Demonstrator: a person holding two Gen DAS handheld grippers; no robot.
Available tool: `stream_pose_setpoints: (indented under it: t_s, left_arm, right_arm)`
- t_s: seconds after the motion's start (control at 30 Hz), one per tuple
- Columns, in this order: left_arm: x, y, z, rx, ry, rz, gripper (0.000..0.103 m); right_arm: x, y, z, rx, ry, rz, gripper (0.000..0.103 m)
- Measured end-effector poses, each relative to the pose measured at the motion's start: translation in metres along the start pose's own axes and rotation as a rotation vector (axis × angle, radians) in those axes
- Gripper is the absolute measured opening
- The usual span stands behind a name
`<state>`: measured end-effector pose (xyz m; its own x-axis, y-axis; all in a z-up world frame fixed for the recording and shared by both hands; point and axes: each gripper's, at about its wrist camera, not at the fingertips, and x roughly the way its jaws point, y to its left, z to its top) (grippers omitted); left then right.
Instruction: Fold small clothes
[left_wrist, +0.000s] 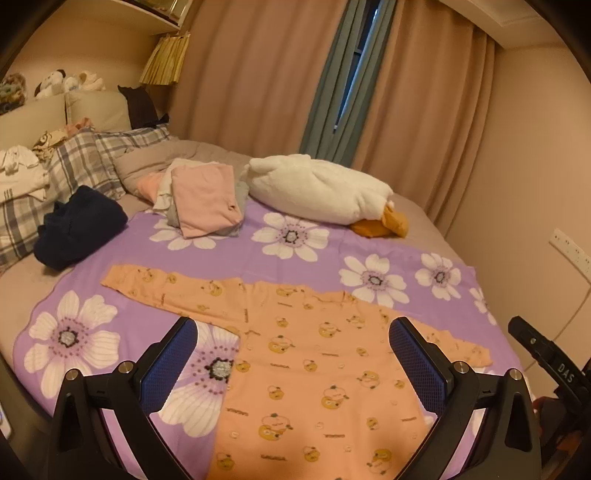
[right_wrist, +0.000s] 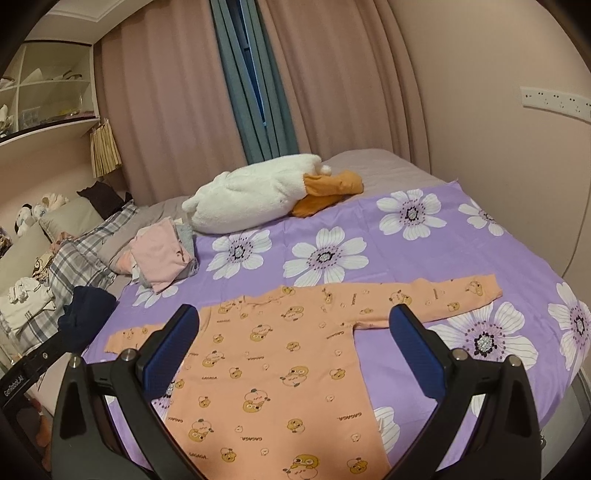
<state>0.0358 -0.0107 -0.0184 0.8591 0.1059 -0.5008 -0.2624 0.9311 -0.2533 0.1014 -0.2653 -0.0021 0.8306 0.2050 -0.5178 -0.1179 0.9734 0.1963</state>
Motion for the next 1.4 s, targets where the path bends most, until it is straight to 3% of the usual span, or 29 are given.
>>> stream_pose_setpoints:
  t_s: [0.17,0.6,1.4]
  left_arm:
    - [0.002,-0.003,-0.001,0.006,0.009,-0.001,0.103]
    - [0.001,-0.005,-0.005,0.027,0.007,-0.016,0.103]
    - [0.006,-0.004,-0.001,0.008,0.013,0.006,0.103]
  right_arm:
    - [0.001,0.006,-0.001,-0.012,0.012,0.029,0.103]
    - [-0.004,0.003,-0.003,-0.005,-0.018,-0.014,0.103]
    - [0.002,0.002,-0.004,0.007,0.004,-0.051,0.103]
